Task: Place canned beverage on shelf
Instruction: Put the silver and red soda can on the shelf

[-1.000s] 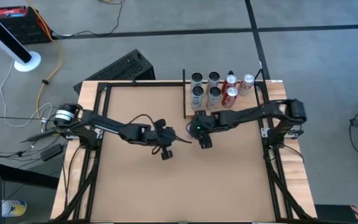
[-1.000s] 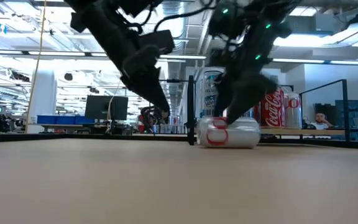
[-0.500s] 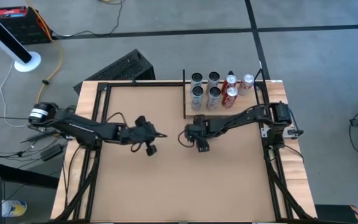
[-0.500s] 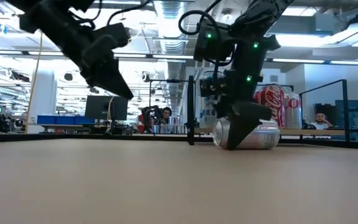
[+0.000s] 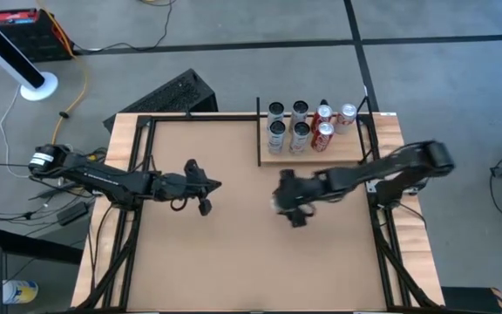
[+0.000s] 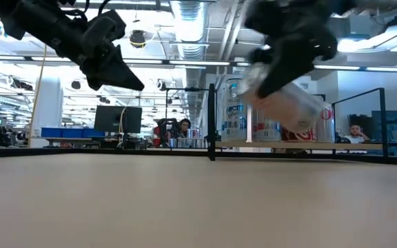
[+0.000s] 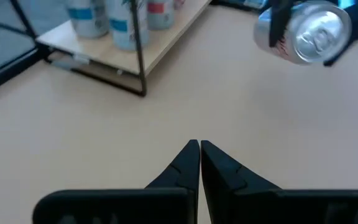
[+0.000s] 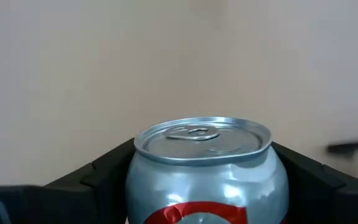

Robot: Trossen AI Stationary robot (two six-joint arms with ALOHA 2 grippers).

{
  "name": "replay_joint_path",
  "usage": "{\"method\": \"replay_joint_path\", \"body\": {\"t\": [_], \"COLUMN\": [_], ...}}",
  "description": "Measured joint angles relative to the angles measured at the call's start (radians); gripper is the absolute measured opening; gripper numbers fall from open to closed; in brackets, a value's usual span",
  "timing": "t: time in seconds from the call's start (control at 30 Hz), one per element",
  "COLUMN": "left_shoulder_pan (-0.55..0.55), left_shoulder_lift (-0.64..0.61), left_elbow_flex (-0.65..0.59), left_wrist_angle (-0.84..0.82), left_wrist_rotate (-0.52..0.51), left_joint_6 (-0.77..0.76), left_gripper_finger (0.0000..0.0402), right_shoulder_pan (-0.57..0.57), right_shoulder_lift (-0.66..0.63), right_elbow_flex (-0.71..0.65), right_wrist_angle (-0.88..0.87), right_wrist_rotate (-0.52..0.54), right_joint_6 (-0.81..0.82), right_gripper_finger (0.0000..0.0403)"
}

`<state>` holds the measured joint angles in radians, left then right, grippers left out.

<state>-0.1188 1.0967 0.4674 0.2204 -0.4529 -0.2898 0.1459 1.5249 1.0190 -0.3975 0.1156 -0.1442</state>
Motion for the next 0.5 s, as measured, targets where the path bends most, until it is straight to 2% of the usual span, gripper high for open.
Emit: {"method": "replay_joint_path", "body": {"t": [0.1,0.17,0.23,0.3,0.37,0.43,0.5], "left_shoulder_pan": [-0.004,-0.005,-0.005,-0.005,-0.001,0.003,0.008], "left_shoulder_lift": [0.007,0.009,0.009,0.009,0.008,0.008,0.008], "left_elbow_flex": [0.000,0.000,0.000,-0.001,0.000,0.000,0.000], "left_wrist_angle": [0.022,0.015,0.022,0.048,0.087,0.123,0.148], "left_wrist_rotate": [0.003,-0.001,-0.005,-0.007,-0.006,-0.003,-0.001], "left_joint_6": [0.009,0.008,0.009,0.019,0.040,0.056,0.069], "left_gripper_finger": [0.0000,0.0000,0.0000,0.0000,0.0000,0.0000,0.0000], "right_shoulder_pan": [0.008,0.010,0.006,0.004,0.004,0.005,0.005], "right_shoulder_lift": [-0.186,-0.318,-0.399,-0.419,-0.396,-0.369,-0.330], "right_elbow_flex": [-0.221,-0.410,-0.601,-0.767,-0.884,-0.963,-0.999], "right_wrist_angle": [0.231,0.496,0.828,1.139,1.373,1.542,1.624], "right_wrist_rotate": [-0.024,-0.032,-0.036,-0.033,-0.009,0.020,0.046], "right_joint_6": [0.063,0.122,0.190,0.230,0.246,0.246,0.244], "right_gripper_finger": [0.0325,0.0325,0.0325,0.0325,0.0325,0.0325,0.0325]}}
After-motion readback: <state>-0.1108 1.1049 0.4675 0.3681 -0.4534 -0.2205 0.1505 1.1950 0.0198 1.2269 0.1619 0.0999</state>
